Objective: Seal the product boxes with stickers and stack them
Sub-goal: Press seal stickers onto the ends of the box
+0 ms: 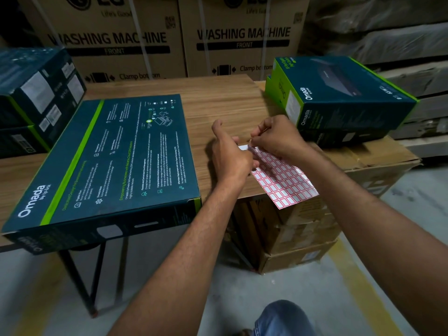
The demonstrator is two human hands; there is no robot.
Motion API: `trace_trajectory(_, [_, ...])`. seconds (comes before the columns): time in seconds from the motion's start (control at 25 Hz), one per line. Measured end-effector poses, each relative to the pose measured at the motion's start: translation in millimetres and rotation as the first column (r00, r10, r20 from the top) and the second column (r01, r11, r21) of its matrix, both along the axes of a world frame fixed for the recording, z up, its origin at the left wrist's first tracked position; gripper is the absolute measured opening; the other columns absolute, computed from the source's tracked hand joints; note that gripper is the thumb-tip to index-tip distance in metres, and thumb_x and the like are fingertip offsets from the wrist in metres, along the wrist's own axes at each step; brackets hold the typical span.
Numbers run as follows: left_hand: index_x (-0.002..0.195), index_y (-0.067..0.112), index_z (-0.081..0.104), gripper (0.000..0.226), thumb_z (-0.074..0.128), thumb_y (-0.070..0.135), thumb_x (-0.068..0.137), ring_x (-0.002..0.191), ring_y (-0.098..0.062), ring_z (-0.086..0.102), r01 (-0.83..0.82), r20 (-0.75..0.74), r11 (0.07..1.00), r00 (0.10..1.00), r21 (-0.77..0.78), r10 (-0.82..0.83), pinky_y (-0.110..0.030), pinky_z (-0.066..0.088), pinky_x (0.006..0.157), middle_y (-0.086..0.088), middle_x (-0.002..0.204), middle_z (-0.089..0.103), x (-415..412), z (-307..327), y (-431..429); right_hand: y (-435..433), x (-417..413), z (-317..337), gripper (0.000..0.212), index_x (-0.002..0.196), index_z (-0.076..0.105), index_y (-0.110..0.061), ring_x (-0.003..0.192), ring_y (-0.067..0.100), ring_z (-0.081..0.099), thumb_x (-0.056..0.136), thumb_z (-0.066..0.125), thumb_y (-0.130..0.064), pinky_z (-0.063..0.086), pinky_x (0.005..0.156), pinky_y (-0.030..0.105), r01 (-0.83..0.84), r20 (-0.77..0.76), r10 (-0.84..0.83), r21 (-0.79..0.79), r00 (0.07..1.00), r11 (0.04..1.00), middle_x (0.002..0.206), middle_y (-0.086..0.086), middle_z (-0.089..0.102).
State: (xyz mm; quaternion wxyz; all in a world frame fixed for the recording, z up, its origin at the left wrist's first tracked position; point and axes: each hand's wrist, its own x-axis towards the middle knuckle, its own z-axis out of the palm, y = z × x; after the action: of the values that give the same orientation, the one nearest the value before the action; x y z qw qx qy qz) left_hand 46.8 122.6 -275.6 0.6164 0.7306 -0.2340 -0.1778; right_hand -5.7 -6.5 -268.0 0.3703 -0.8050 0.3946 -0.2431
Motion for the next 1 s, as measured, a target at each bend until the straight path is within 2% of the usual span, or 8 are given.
trace_trajectory(0.12, [0.161,0.027,0.019,0.109,0.07,-0.022,0.078,0.088,-0.027,0.074,-0.003,0.021,1.0,1.0,0.012,0.003,-0.042,0.065,0.059,-0.004,0.124,0.058,-0.1,0.8,0.8,3.9,-5.1,-0.2,0.018,0.074,0.07,-0.019,0.067,0.011,0.067,0.073,0.088,-0.015,0.059,0.074,0.035,0.036,-0.025,-0.039,-0.105,0.999,0.994,0.07,-0.006,0.071])
trace_trajectory(0.36, [0.162,0.025,0.018,0.118,0.079,-0.021,0.072,0.096,-0.023,0.069,-0.007,0.026,0.999,1.0,0.032,0.006,-0.045,0.066,0.067,-0.001,0.12,0.059,-0.8,1.6,1.0,0.0,-7.5,-1.0,0.029,0.074,0.069,-0.025,0.085,0.014,0.073,0.064,0.096,-0.02,0.062,0.084,0.04,0.096,0.013,-0.095,-0.088,0.995,0.992,0.084,-0.007,0.075])
trace_trajectory(0.52, [0.162,0.027,0.018,0.116,0.077,-0.02,0.074,0.094,-0.022,0.07,-0.004,0.037,0.999,0.999,0.046,0.002,-0.039,0.065,0.062,0.0,0.12,0.059,-1.2,2.1,0.5,2.5,-10.8,-2.6,0.02,0.071,0.074,-0.027,0.086,0.014,0.074,0.078,0.085,-0.012,0.062,0.088,0.042,0.051,0.043,-0.049,-0.044,0.998,0.998,0.077,-0.009,0.075])
trace_trajectory(0.6, [0.162,0.026,0.018,0.115,0.077,-0.02,0.074,0.095,-0.027,0.072,-0.011,0.044,0.999,0.999,0.05,0.009,-0.044,0.065,0.066,0.002,0.115,0.058,0.5,0.2,-0.6,5.0,-14.3,0.0,0.021,0.075,0.075,-0.026,0.089,0.016,0.074,0.084,0.076,-0.007,0.062,0.089,0.04,0.058,0.074,-0.055,-0.039,0.996,0.998,0.077,-0.009,0.074])
trace_trajectory(0.68, [0.161,0.025,0.019,0.115,0.076,-0.019,0.071,0.095,-0.033,0.073,-0.01,0.066,0.999,0.998,0.048,0.006,-0.049,0.065,0.072,0.006,0.107,0.058,1.7,-3.6,-3.1,10.1,-25.1,3.0,0.02,0.085,0.077,-0.025,0.091,0.014,0.073,0.085,0.071,-0.006,0.06,0.088,0.033,0.073,0.051,-0.067,-0.107,0.996,0.992,0.081,-0.01,0.074])
trace_trajectory(0.76, [0.16,0.024,0.021,0.11,0.071,-0.018,0.071,0.09,-0.037,0.074,-0.012,0.093,0.999,0.996,0.032,0.009,-0.052,0.064,0.073,0.011,0.102,0.057,2.3,-5.1,-3.3,17.9,-39.5,4.1,0.024,0.093,0.079,-0.023,0.09,0.011,0.072,0.08,0.07,-0.005,0.059,0.086,0.032,0.039,-0.004,-0.04,-0.183,0.999,0.982,0.088,-0.009,0.075])
trace_trajectory(0.84, [0.159,0.026,0.023,0.098,0.064,-0.016,0.079,0.077,-0.033,0.075,-0.013,0.089,1.0,0.996,0.01,0.012,-0.05,0.064,0.065,0.01,0.107,0.058,1.4,-1.7,-0.1,24.8,-48.8,3.2,0.032,0.098,0.079,-0.021,0.09,0.012,0.071,0.076,0.07,-0.001,0.059,0.082,0.032,-0.011,-0.072,-0.005,-0.225,0.997,0.974,0.092,-0.008,0.076])
trace_trajectory(1.0, [0.156,0.026,0.028,0.077,0.058,-0.009,0.095,0.046,-0.008,0.066,0.004,0.016,0.995,1.0,-0.099,-0.002,-0.027,0.054,0.043,0.0,0.123,0.059,-12.9,13.6,12.0,29.2,-52.4,6.8,0.028,0.098,0.078,-0.022,0.09,0.011,0.071,0.08,0.075,0.0,0.053,0.075,0.024,-0.001,-0.064,-0.014,-0.225,0.998,0.974,0.092,-0.006,0.075])
